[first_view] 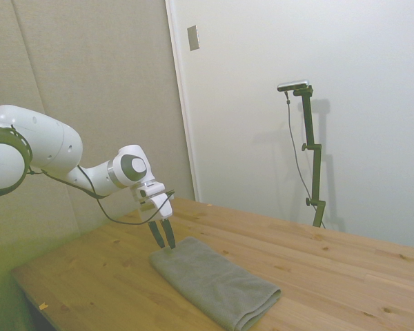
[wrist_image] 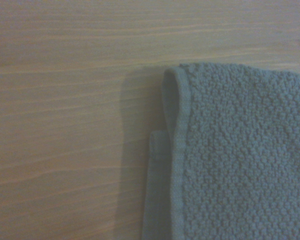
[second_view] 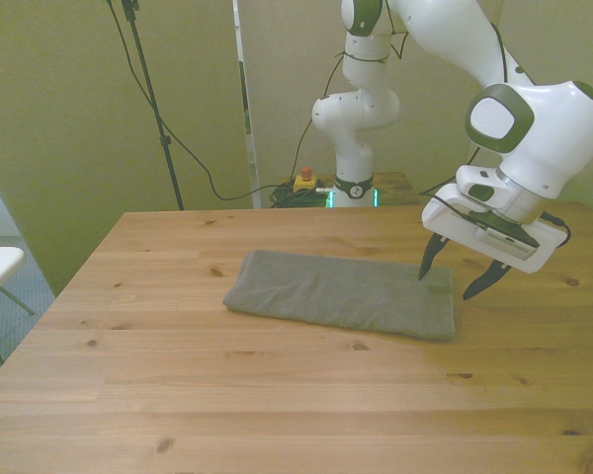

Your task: Fold the towel

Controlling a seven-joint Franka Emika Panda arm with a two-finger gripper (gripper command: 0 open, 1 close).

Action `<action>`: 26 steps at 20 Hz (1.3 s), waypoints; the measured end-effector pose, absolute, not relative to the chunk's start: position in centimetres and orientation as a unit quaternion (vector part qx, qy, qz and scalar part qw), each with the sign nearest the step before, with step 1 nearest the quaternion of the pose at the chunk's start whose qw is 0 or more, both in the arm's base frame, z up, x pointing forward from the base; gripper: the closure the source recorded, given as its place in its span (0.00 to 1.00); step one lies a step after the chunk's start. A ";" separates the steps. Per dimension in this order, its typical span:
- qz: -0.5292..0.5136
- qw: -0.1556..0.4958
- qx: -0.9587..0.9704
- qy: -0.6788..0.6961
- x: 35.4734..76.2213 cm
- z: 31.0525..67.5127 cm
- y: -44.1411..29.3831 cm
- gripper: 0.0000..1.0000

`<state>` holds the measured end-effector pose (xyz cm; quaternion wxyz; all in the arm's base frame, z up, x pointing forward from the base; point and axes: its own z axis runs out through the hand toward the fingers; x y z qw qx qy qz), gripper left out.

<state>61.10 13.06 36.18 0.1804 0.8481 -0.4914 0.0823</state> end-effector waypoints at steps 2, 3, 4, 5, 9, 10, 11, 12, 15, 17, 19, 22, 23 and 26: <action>0.083 0.182 0.848 -0.491 61.2 35.9 13.0 0.00; 0.084 0.183 0.848 -0.490 61.3 35.8 13.0 0.00; 0.086 0.183 0.849 -0.488 61.4 35.7 13.1 0.00; 0.088 0.181 0.851 -0.486 61.5 35.5 13.3 0.00; 0.092 0.178 0.852 -0.483 61.8 35.2 13.5 0.00; 0.093 0.179 0.852 -0.483 61.8 35.2 13.4 0.00; 0.095 0.184 0.851 -0.482 61.8 35.2 13.2 0.00; 0.098 0.195 0.849 -0.481 61.7 35.1 12.9 0.00; 0.105 0.232 0.842 -0.476 61.5 34.8 11.7 0.00; 0.107 0.243 0.841 -0.472 61.4 34.7 11.5 0.00; 0.108 0.245 0.841 -0.470 61.4 34.6 11.5 0.00; 0.113 0.255 0.840 -0.465 61.4 34.5 11.3 1.00; 0.114 0.256 0.840 -0.465 61.4 34.5 11.2 1.00; 0.114 0.257 0.840 -0.465 61.4 34.5 11.1 1.00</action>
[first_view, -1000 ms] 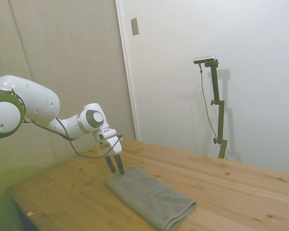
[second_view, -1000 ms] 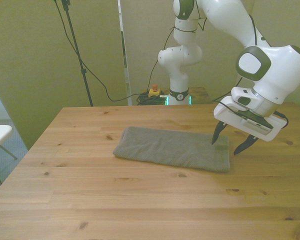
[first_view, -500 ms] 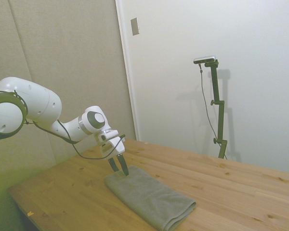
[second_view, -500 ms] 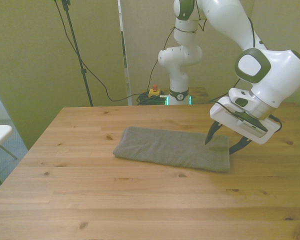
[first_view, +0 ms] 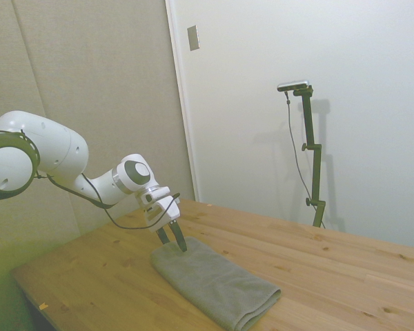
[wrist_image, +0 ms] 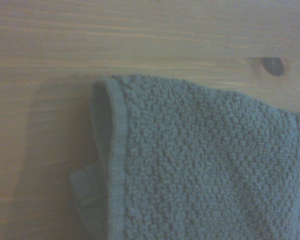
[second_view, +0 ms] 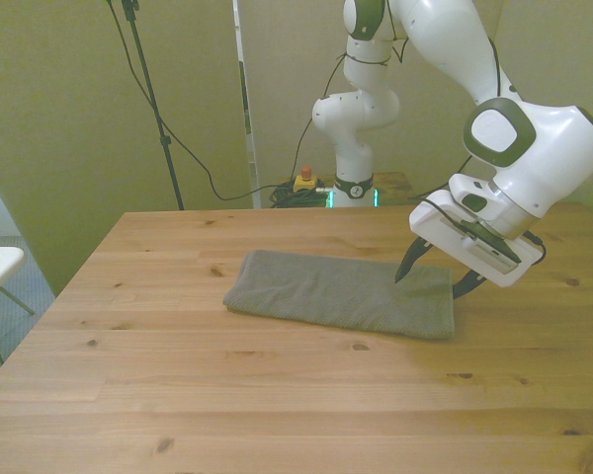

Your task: Fold the towel

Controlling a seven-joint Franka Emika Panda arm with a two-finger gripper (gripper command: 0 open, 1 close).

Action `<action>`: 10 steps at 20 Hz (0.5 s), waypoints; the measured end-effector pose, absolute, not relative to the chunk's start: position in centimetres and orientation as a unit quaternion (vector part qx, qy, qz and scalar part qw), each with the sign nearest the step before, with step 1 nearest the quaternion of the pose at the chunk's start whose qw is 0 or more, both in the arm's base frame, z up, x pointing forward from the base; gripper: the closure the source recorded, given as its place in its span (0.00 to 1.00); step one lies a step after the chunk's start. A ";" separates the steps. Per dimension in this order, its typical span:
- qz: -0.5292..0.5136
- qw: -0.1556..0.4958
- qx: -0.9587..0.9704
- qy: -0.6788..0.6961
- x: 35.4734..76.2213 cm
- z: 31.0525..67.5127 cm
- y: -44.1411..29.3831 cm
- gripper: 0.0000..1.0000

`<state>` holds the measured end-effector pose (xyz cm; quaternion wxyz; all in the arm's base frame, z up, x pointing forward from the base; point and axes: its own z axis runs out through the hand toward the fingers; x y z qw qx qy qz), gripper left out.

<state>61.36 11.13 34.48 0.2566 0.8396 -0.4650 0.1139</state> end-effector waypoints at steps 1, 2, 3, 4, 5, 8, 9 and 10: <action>0.114 0.257 0.839 -0.465 61.4 34.5 11.1 1.00; 0.114 0.257 0.839 -0.466 61.4 34.5 11.1 1.00; 0.114 0.257 0.839 -0.466 61.4 34.5 11.0 1.00; 0.113 0.257 0.839 -0.466 61.3 34.4 10.9 1.00; 0.112 0.258 0.839 -0.466 61.3 34.3 10.9 1.00; 0.109 0.260 0.838 -0.467 61.2 34.0 10.6 1.00; 0.109 0.261 0.838 -0.467 61.2 33.9 10.6 1.00; 0.108 0.262 0.838 -0.467 61.2 33.8 10.5 1.00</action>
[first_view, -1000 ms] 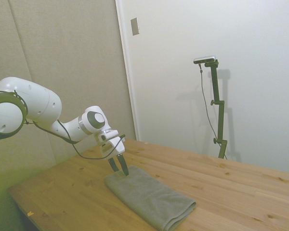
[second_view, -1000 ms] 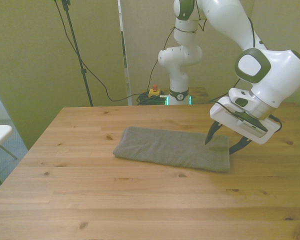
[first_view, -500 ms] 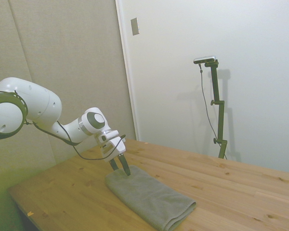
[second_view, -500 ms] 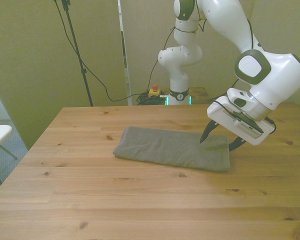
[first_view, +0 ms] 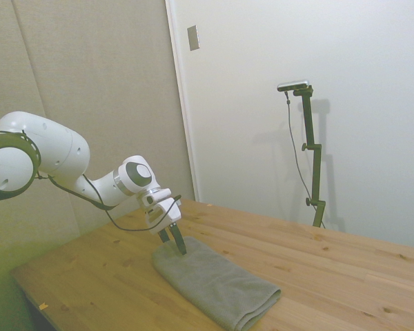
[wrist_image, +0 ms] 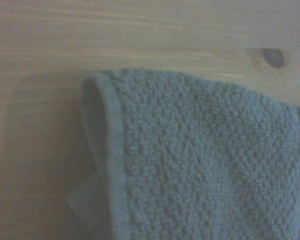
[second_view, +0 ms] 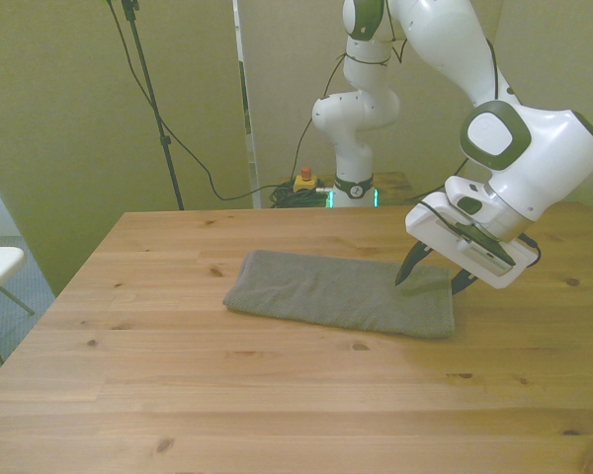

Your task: Fold the towel

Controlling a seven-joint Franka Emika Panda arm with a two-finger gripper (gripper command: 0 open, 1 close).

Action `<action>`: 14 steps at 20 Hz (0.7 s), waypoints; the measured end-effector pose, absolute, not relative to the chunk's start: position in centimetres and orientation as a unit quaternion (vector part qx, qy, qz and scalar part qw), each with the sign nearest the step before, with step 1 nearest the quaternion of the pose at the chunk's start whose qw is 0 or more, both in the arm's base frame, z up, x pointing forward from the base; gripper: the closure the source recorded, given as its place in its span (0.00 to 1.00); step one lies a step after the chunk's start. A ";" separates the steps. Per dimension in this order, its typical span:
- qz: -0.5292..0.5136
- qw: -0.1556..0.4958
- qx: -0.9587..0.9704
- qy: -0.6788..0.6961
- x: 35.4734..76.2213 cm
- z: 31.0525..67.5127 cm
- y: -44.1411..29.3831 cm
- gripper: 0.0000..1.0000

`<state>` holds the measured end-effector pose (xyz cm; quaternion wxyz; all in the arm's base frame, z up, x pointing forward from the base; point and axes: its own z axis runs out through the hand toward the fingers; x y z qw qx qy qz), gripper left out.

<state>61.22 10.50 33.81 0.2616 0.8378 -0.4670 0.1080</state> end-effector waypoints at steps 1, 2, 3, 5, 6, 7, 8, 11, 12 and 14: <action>0.107 0.262 0.837 -0.467 61.2 33.7 10.4 1.00; 0.107 0.263 0.837 -0.468 61.2 33.6 10.3 1.00; 0.106 0.264 0.837 -0.468 61.2 33.5 10.2 1.00; 0.104 0.266 0.836 -0.468 61.1 33.3 10.1 1.00; 0.104 0.266 0.836 -0.468 61.1 33.2 10.0 1.00; 0.103 0.266 0.836 -0.468 61.1 33.2 10.0 1.00; 0.103 0.267 0.836 -0.468 61.0 33.1 9.9 1.00; 0.102 0.268 0.835 -0.469 61.0 33.0 9.8 1.00; 0.102 0.268 0.835 -0.470 61.0 32.9 9.7 1.00; 0.102 0.268 0.833 -0.472 61.0 33.1 9.5 1.00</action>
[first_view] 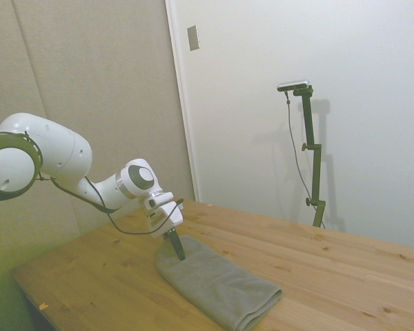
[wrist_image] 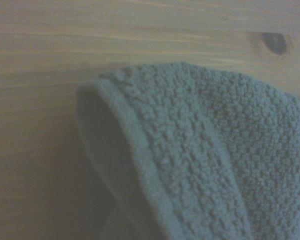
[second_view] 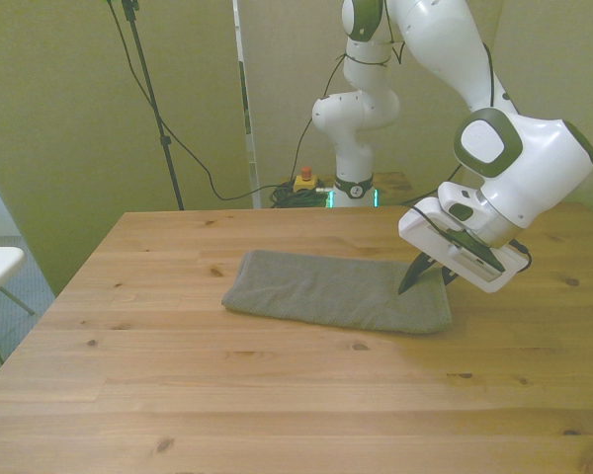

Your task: Fold the towel

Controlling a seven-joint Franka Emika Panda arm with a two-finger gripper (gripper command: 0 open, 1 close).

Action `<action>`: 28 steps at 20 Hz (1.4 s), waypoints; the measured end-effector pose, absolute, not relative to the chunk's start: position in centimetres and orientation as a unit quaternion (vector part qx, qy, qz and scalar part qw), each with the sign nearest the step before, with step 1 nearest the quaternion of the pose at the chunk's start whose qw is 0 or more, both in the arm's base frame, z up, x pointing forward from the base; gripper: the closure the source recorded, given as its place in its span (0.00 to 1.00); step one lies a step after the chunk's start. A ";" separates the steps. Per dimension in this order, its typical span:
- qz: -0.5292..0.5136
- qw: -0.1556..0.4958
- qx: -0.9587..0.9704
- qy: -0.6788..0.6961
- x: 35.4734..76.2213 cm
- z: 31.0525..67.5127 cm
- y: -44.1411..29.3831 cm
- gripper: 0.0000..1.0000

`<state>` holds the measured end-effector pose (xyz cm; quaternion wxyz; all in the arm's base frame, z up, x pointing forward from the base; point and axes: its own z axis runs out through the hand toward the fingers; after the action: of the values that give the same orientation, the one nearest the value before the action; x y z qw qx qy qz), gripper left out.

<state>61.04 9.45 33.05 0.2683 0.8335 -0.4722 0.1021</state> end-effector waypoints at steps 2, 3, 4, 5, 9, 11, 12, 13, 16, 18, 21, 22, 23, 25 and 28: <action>0.105 0.266 0.832 -0.476 61.1 33.4 9.2 1.00; 0.108 0.264 0.830 -0.480 61.2 33.8 9.0 1.00; 0.112 0.260 0.827 -0.486 61.2 34.2 8.8 1.00; 0.118 0.254 0.825 -0.491 61.4 34.7 8.6 1.00; 0.118 0.216 0.820 -0.516 61.7 36.3 7.6 1.00; 0.111 0.192 0.818 -0.530 61.8 36.9 6.7 1.00; 0.107 0.181 0.819 -0.534 61.9 37.3 6.3 1.00; 0.103 0.170 0.820 -0.538 62.0 37.7 5.9 1.00; 0.094 0.142 0.823 -0.542 62.2 38.7 4.8 1.00; 0.089 0.128 0.827 -0.540 62.1 39.2 4.4 1.00; 0.085 0.118 0.831 -0.537 61.7 39.9 4.1 1.00; 0.085 0.117 0.831 -0.537 61.6 40.0 3.9 1.00; 0.085 0.115 0.831 -0.538 61.5 40.2 3.8 1.00; 0.083 0.103 0.830 -0.541 61.3 40.6 3.4 1.00; 0.076 0.077 0.831 -0.546 60.8 41.5 2.2 1.00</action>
<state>60.79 2.25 41.45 0.0768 0.8309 -0.5458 0.0759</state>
